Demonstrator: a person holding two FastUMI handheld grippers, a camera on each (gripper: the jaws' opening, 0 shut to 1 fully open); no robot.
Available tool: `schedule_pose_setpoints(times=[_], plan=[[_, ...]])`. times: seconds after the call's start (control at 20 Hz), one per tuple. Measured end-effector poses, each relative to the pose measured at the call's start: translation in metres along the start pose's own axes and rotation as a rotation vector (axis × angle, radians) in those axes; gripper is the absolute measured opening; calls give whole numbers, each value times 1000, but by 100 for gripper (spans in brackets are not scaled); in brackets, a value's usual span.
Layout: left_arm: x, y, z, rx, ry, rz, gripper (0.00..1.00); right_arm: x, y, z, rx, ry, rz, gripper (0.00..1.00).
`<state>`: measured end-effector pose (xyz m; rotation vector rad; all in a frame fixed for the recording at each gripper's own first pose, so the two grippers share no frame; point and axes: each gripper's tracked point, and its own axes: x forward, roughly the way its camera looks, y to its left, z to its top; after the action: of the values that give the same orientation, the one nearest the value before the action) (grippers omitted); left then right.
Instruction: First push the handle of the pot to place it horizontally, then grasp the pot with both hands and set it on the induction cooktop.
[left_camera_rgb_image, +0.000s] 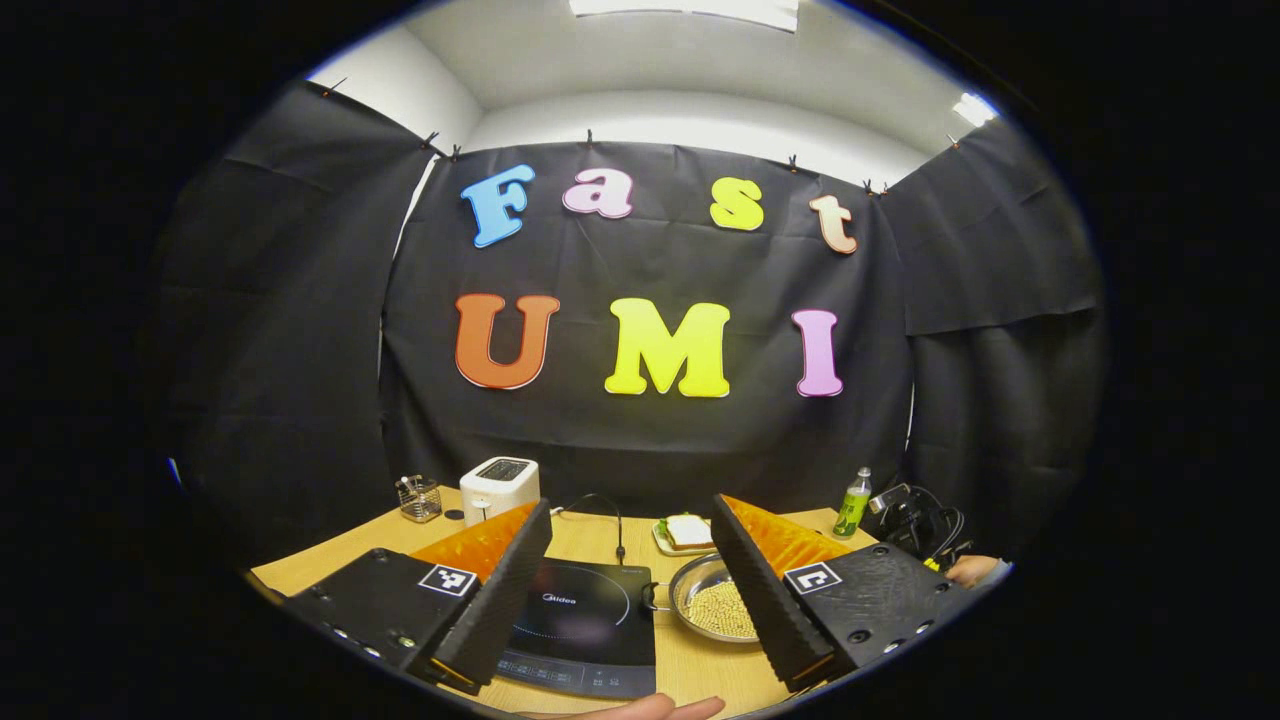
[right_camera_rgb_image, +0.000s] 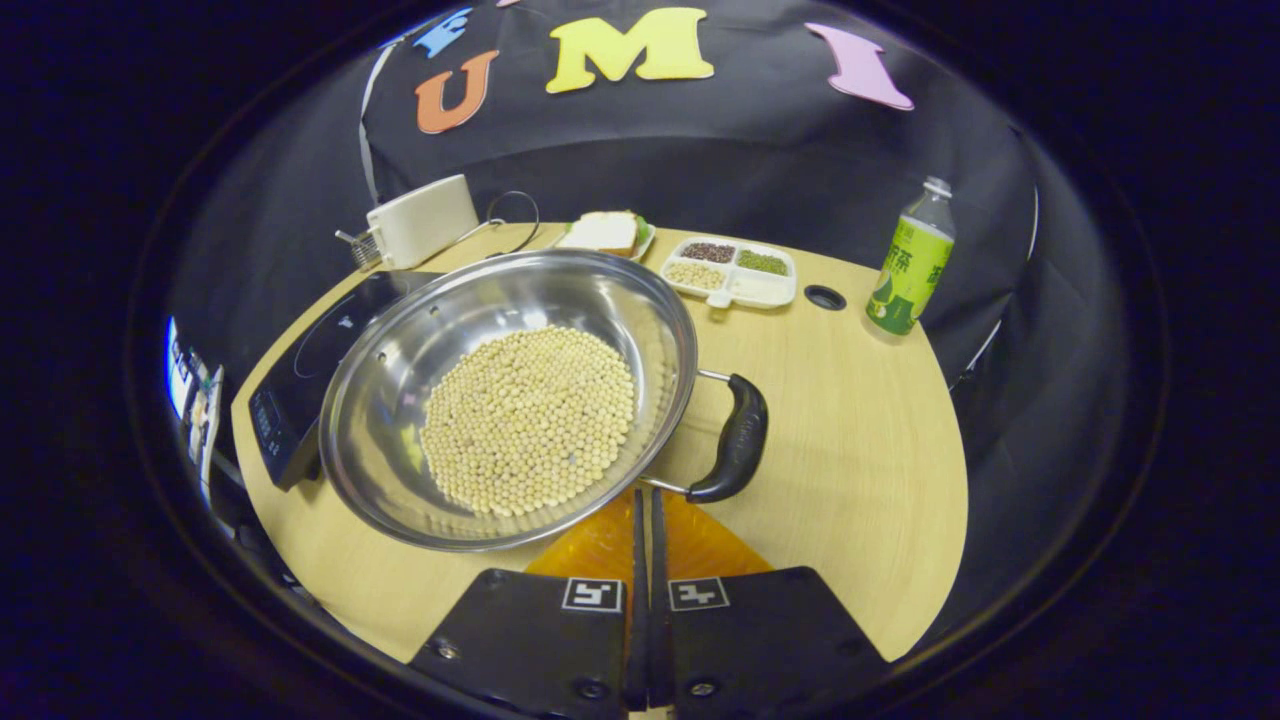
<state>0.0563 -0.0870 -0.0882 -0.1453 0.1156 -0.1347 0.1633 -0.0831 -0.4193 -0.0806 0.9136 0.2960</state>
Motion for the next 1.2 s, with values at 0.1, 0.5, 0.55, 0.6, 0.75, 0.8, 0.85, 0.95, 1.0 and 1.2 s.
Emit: schedule_pose_setpoints(times=[0.1, 0.5, 0.55, 0.6, 0.75, 0.8, 0.85, 0.95, 1.0, 1.2], plan=[[4, 1, -6, 12, 15, 6, 96, -8, -2, 5, 34, -46, -16, 4], [21, -14, -33, 29, 114, -29, 96, -51, -1, 31, 62, -212, -88, 5], [23, -16, -36, 32, 125, -33, 96, -53, -1, 31, 66, -213, -94, 15], [27, -19, -40, 32, 136, -37, 96, -55, 0, 32, 72, -217, -97, 21], [37, -26, -56, 25, 174, -49, 96, -57, 1, 34, 77, -218, -108, 69], [42, -27, -60, 28, 186, -50, 96, -55, 3, 33, 74, -215, -97, 77], [49, -28, -66, 32, 200, -52, 96, -53, 2, 34, 80, -213, -96, 87], [63, -33, -82, 33, 234, -60, 96, -47, -2, 36, 93, -214, -103, 83], [71, -35, -91, 24, 254, -63, 96, -43, -3, 36, 103, -212, -106, 83], [101, -46, -127, -19, 349, -78, 96, -28, -9, 41, 125, -220, -117, 85]])
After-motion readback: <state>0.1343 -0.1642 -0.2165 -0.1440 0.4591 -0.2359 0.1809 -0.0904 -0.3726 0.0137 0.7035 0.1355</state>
